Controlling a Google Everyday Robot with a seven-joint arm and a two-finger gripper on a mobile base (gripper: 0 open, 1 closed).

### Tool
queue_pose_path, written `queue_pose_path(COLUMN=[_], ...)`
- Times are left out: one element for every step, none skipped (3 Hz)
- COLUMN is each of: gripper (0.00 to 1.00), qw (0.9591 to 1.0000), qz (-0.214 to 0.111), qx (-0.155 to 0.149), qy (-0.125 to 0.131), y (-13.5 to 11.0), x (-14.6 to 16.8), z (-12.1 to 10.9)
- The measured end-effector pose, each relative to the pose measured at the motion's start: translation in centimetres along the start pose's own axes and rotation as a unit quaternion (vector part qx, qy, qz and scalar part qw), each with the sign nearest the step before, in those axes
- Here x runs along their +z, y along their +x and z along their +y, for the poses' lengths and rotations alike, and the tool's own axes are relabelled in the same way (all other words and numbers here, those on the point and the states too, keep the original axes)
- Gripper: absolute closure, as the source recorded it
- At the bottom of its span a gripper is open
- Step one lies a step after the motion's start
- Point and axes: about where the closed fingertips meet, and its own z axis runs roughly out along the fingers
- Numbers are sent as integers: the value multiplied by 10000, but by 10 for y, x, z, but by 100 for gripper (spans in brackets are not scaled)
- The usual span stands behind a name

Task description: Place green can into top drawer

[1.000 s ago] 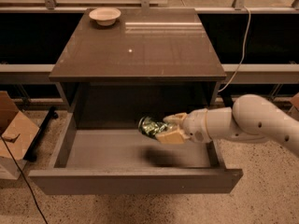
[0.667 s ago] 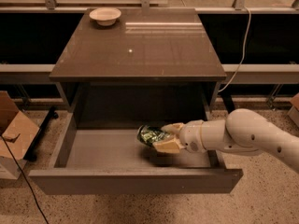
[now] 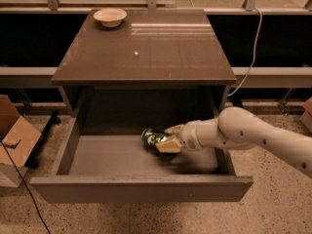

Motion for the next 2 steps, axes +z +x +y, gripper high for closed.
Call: queue_pose_path(gripper=[27,0], qw=[9997,9996], qz=[137,131], qx=[-78,-104], qy=[-191,-222], y=[-17,-21], x=[16,19], z=[-16,-14])
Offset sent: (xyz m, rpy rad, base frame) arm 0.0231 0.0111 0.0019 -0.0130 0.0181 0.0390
